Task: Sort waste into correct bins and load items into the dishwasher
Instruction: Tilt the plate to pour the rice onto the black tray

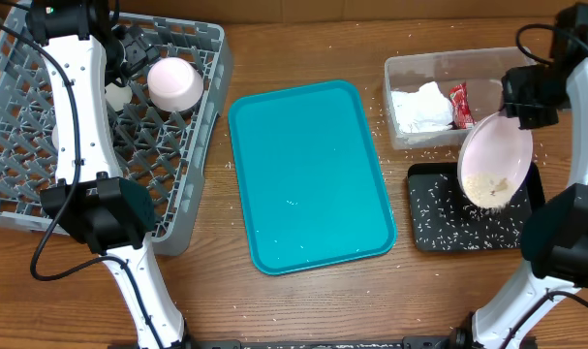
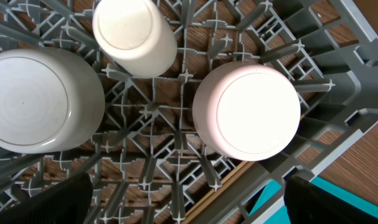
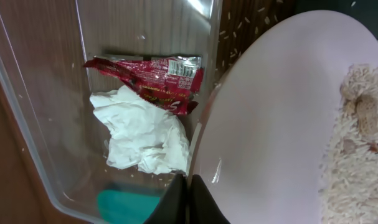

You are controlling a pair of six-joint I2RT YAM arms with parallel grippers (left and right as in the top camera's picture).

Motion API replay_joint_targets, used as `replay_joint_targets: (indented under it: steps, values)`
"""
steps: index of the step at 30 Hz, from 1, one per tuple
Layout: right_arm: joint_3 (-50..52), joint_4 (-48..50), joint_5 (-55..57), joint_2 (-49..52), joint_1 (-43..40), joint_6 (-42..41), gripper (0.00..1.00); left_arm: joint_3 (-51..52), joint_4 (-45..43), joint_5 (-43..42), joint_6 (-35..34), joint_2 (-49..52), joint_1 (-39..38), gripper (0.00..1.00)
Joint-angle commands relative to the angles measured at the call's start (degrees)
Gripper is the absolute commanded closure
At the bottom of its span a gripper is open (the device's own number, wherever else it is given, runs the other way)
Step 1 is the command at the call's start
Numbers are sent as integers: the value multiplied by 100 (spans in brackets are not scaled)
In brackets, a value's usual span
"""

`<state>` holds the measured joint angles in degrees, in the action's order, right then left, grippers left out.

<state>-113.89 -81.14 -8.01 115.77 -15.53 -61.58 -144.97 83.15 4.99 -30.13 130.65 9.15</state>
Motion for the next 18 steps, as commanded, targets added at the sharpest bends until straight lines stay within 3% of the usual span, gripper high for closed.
replay_joint_targets:
  steps: [1, 18]
  values:
    - [-4, -37, -457, -177, -133, 203, 97, -138, 2, 76, -120, -131, 22, 0]
    - [-4, -282, -1150, -177, -229, 358, 97, -138, 2, 76, -120, -131, 22, 0]
